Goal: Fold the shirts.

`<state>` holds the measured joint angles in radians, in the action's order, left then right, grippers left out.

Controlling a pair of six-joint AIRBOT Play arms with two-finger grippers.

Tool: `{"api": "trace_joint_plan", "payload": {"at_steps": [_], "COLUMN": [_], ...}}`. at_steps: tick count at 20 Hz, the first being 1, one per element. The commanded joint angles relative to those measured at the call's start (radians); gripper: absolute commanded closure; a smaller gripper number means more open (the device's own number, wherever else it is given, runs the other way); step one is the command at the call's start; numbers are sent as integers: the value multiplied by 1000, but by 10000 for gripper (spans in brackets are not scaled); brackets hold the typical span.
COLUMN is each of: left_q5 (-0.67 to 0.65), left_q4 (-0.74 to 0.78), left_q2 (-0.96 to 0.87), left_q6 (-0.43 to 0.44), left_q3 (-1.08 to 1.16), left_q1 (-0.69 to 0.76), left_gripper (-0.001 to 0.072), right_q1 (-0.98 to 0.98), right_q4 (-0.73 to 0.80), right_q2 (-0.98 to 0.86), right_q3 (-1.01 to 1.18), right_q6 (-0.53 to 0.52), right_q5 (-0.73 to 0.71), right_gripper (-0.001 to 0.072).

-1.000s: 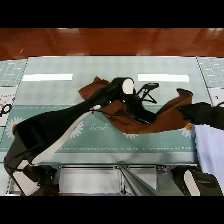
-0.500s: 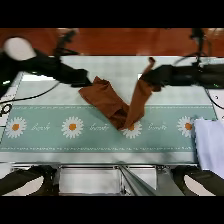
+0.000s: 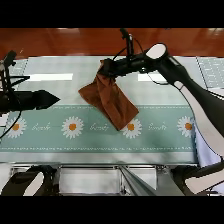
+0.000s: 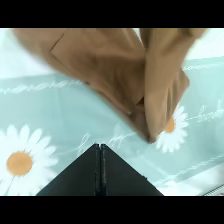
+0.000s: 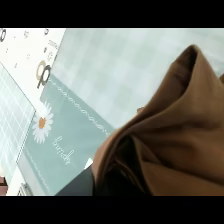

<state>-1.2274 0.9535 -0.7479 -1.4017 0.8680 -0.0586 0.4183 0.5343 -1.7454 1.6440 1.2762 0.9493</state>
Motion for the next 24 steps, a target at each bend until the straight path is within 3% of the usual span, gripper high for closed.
{"api": "trace_joint_plan", "payload": {"at_steps": [1,8,9,10,12,16,18,21,23,24], "left_q5": [6,66,81,92,94,146,171,152,129,117], "left_q4": [-3,-4,-4,-4,-4,-3,-8,-11,-12,-11], "left_q2": [32,16,12,9,5,5,5,12,14,14], "left_q6": [3,2,2,2,2,3,1,1,2,2], "left_q3": [-66,-79,-92,-108,-142,-150,-132,-98,-100,-100], "left_q1": [-16,-16,-16,-16,-16,-31,-71,-135,-138,-132], "left_gripper": [691,691,691,691,691,691,691,691,691,691], "right_q1": [22,60,68,72,65,-50,-135,-225,-241,-242], "right_q4": [-1,-85,-125,-151,-156,-145,14,582,959,1070], "right_q2": [-96,-142,-155,-165,-166,-105,-8,241,459,571], "right_q3": [58,58,58,58,58,58,57,23,-145,-282], "right_q6": [28,36,36,34,31,127,171,257,370,444], "right_q5": [-49,-167,-188,-192,-141,191,366,537,497,425], "right_gripper": [691,669,440,300,303,308,309,309,307,304]}}
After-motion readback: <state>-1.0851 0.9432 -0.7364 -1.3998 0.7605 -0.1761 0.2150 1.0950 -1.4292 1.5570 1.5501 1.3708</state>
